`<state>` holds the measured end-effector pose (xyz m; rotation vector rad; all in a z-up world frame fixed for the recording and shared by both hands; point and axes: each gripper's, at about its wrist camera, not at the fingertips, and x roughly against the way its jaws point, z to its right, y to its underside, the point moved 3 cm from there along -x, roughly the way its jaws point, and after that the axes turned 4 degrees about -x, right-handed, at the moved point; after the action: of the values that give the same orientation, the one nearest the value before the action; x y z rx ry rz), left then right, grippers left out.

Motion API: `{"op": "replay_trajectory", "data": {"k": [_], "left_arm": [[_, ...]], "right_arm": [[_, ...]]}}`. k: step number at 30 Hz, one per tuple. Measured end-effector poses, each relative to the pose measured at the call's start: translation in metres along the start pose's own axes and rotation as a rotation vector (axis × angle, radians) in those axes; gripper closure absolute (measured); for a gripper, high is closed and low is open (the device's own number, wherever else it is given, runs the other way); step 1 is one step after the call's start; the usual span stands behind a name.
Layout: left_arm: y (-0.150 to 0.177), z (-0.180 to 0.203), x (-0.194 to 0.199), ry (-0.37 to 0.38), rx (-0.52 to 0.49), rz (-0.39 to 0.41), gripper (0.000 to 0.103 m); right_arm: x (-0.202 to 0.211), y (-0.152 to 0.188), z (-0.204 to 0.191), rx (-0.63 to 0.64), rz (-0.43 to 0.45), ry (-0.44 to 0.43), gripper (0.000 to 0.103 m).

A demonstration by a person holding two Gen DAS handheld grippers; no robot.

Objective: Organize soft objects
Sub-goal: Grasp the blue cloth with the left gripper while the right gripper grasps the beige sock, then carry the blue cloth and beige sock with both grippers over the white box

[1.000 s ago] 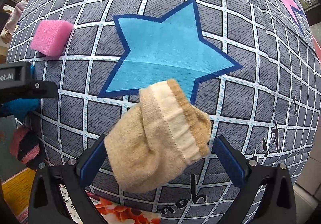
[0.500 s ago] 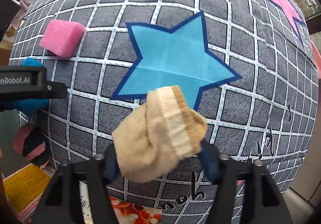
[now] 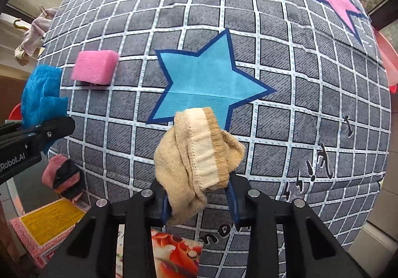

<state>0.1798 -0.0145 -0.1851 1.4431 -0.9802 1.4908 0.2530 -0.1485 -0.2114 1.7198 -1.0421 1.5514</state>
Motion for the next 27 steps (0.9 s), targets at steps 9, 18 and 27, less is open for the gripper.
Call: {"op": "replay_trajectory", "data": {"k": [9,18,27], "left_arm": [[0.011,0.01,0.063,0.017,-0.076,0.142,0.068],[0.068,0.013,0.099,0.024,-0.147,0.221,0.068],[0.113,0.007,0.119,0.026,-0.182,0.252,0.068]], "right_arm": [[0.04,0.014,-0.008,-0.004,0.037,-0.037,0.066],[0.073,0.059,-0.029,-0.012,0.055,-0.054,0.066],[0.088,0.084,-0.035,0.011,0.053,-0.051,0.066]]}}
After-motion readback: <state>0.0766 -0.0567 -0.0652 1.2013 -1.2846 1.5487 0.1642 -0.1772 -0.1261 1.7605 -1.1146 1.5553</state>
